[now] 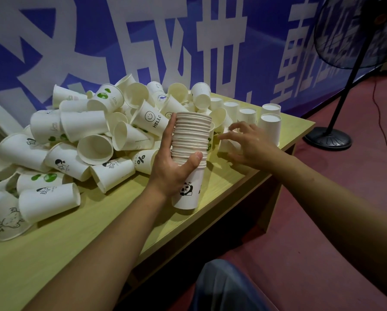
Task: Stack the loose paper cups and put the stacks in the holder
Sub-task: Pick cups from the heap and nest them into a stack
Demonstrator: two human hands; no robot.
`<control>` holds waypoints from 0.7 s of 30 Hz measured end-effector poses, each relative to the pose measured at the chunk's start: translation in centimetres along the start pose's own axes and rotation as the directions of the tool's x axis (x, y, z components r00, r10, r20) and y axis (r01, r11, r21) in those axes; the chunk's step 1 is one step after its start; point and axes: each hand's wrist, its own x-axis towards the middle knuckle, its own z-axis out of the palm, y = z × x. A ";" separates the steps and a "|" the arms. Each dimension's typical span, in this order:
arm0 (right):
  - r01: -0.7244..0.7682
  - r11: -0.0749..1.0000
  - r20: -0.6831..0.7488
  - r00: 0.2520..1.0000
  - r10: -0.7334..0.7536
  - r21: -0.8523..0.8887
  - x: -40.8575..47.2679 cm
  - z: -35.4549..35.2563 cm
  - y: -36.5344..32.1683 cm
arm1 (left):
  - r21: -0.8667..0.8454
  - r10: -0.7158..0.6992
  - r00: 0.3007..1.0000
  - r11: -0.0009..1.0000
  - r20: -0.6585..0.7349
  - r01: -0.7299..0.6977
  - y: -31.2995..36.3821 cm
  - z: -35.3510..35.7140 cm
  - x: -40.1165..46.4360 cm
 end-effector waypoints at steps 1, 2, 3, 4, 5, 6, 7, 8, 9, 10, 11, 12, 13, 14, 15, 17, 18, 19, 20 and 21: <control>-0.006 1.000 0.024 1.000 0.007 -0.010 0.1 0.0 0.0 | 0.002 0.002 1.000 1.000 0.005 -0.002 0.0 0.0 0.0; -0.009 1.000 0.041 0.999 0.010 -0.026 0.1 -0.1 0.0 | 0.006 0.004 1.000 1.000 0.009 -0.005 0.1 0.1 0.0; -0.009 0.999 0.049 0.999 0.011 -0.041 0.2 -0.1 0.0 | 0.012 0.008 1.000 1.000 0.013 -0.008 0.1 0.1 -0.1; -0.010 0.999 0.052 0.999 0.013 -0.044 0.1 -0.3 -0.1 | 0.020 0.012 1.000 1.000 0.016 -0.012 0.2 0.1 -0.1; -0.014 0.999 0.047 0.999 0.015 -0.030 0.1 -0.4 -0.3 | 0.028 0.016 1.000 0.999 0.021 -0.017 0.3 0.1 -0.2; -0.026 1.000 0.037 0.999 0.025 0.012 0.0 -0.5 -0.4 | 0.040 0.021 0.999 0.999 0.026 -0.022 0.3 0.1 -0.2; -0.047 0.994 0.015 0.999 0.046 0.094 -0.1 -0.6 -0.5 | 0.057 0.029 0.999 0.998 0.034 -0.031 0.5 0.1 -0.3; -0.070 0.976 -0.020 0.997 0.076 0.206 -0.2 -0.8 -0.7 | 0.079 0.038 0.998 0.996 0.043 -0.041 0.6 0.0 -0.3; -0.081 0.943 -0.069 0.992 0.109 0.324 -0.3 -1.0 -0.7 | 0.100 0.046 0.997 0.994 0.054 -0.051 0.7 0.0 -0.4; -0.074 0.907 -0.127 0.982 0.139 0.415 -0.4 -1.3 -0.8 | 0.118 0.052 0.997 0.991 0.063 -0.059 0.9 0.0 -0.5; -0.054 0.882 -0.194 0.968 0.162 0.468 -0.5 -1.6 -0.9 | 0.132 0.055 0.996 0.989 0.070 -0.064 1.1 0.0 -0.5; -0.029 0.867 -0.260 0.948 0.181 0.497 -0.5 -2.0 -1.1 | 0.145 0.059 0.996 0.987 0.074 -0.069 1.2 0.0 -0.6; -0.004 0.853 -0.324 0.924 0.202 0.522 -0.5 -2.5 -1.2 | 0.161 0.065 0.995 0.984 0.078 -0.077 1.3 0.1 -0.7; 0.021 0.831 -0.378 0.896 0.231 0.556 -0.4 -3.1 -1.5 | 0.177 0.074 0.994 0.980 0.082 -0.088 1.4 0.1 -0.7; 0.049 0.799 -0.421 0.868 0.262 0.599 -0.3 -3.7 -1.8 | 0.191 0.087 0.992 0.976 0.087 -0.102 1.4 0.2 -0.8; 0.114 0.713 -0.472 0.819 0.326 0.692 0.0 -5.0 -2.6 | 0.212 0.105 0.989 0.969 0.100 -0.124 1.5 0.3 -0.8; 0.137 0.665 -0.476 0.803 0.360 0.734 0.1 -5.6 -3.1 | 0.216 0.105 0.989 0.968 0.105 -0.126 1.5 0.3 -0.8; 0.155 0.608 -0.463 0.797 0.389 0.779 0.2 -6.2 -3.6 | 0.219 0.103 0.989 0.968 0.110 -0.125 1.7 0.4 -0.8; 0.171 0.541 -0.436 0.801 0.411 0.823 0.3 -6.7 -4.2 | 0.225 0.100 0.988 0.966 0.116 -0.125 1.9 0.5 -0.9; 0.187 0.478 -0.410 0.811 0.418 0.858 0.3 -7.0 -4.7 | 0.235 0.101 0.987 0.964 0.121 -0.128 2.0 0.6 -1.0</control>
